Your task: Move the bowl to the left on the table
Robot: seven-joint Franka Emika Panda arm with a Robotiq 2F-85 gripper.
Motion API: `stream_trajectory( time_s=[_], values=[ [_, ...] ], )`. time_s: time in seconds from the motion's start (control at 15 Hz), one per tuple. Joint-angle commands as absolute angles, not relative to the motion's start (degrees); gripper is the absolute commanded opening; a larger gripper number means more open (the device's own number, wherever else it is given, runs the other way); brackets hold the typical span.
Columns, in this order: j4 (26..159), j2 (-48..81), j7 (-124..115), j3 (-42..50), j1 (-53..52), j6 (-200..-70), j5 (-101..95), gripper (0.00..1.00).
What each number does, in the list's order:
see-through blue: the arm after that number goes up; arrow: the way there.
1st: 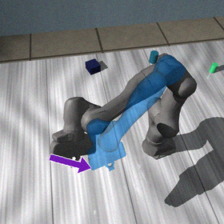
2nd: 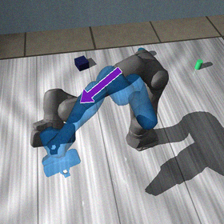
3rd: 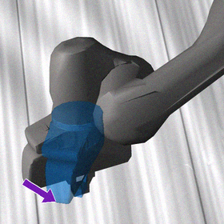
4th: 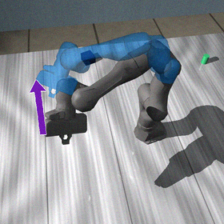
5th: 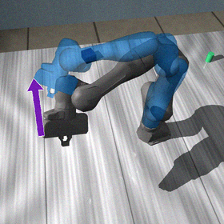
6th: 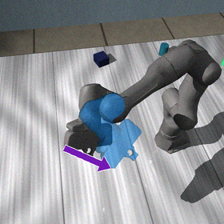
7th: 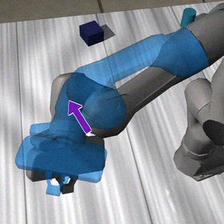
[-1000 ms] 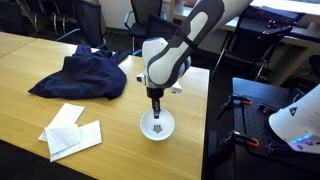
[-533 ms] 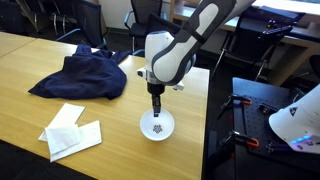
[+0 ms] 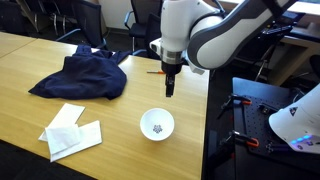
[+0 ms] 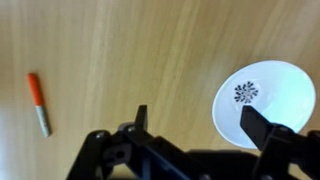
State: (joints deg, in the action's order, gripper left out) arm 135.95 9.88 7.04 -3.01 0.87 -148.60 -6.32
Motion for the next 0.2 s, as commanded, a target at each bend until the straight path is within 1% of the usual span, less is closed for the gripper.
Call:
stream_trajectory(
  time_s=[0.0, 0.13],
  values=[
    [138.2, 3.7, -7.9, 1.1, -2.1, -143.1, -17.5, 1.00],
    [138.3, 2.3, -8.6, 0.6, -1.2, -141.1, -18.3, 1.00]
  ],
)
